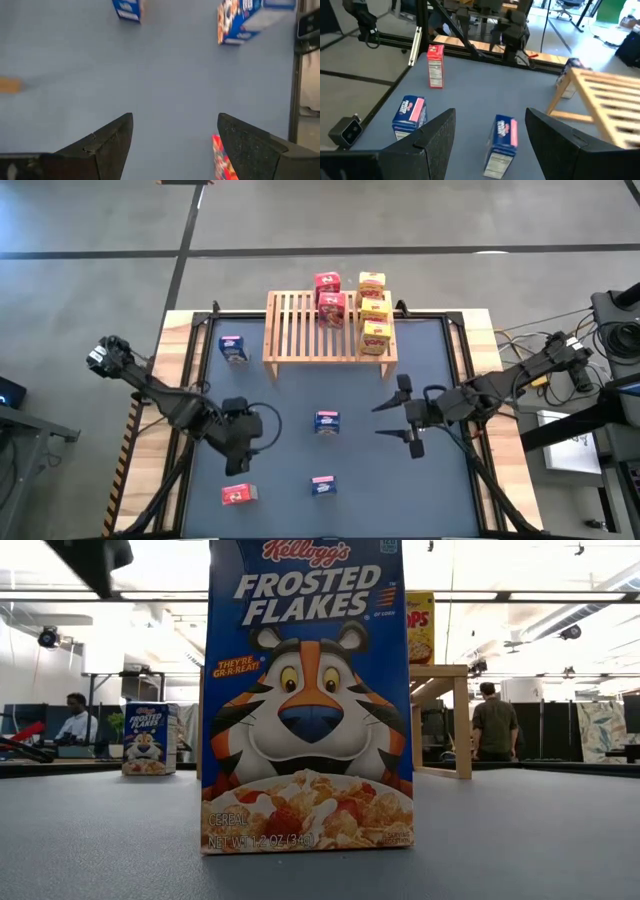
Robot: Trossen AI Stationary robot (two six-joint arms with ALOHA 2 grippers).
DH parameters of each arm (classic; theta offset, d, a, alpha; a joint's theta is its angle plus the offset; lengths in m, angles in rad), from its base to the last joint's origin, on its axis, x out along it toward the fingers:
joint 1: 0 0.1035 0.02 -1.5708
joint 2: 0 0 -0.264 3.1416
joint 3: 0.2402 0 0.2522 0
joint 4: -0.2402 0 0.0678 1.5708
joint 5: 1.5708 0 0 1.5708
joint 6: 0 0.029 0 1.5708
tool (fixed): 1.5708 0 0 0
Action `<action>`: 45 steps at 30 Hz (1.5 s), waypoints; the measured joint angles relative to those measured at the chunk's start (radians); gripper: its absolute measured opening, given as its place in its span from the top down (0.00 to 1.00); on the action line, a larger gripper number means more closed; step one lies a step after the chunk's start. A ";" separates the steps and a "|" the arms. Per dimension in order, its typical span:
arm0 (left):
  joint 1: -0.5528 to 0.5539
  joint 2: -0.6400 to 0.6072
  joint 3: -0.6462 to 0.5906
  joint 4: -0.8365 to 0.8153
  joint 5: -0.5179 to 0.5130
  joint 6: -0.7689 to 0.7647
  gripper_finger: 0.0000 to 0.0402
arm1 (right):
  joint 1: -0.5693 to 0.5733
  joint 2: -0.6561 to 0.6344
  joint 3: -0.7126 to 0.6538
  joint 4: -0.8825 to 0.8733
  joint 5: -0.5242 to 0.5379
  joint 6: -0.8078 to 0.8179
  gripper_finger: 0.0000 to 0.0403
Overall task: Stack cereal on shelf
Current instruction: Put the red cereal box on the shelf aligned with the other red cereal boxes
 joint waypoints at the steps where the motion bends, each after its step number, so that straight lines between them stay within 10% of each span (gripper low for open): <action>1: -0.016 0.000 -0.011 0.004 0.000 -0.021 0.32 | 0.002 0.000 -0.020 0.019 0.000 0.012 0.43; 26: -0.330 0.094 -0.078 0.126 0.000 -0.460 0.32 | 0.041 0.021 -0.084 0.054 0.000 0.101 0.43; 45: -0.358 0.115 -0.078 0.191 0.051 -0.548 0.32 | 0.041 0.022 -0.084 0.052 0.001 0.111 0.43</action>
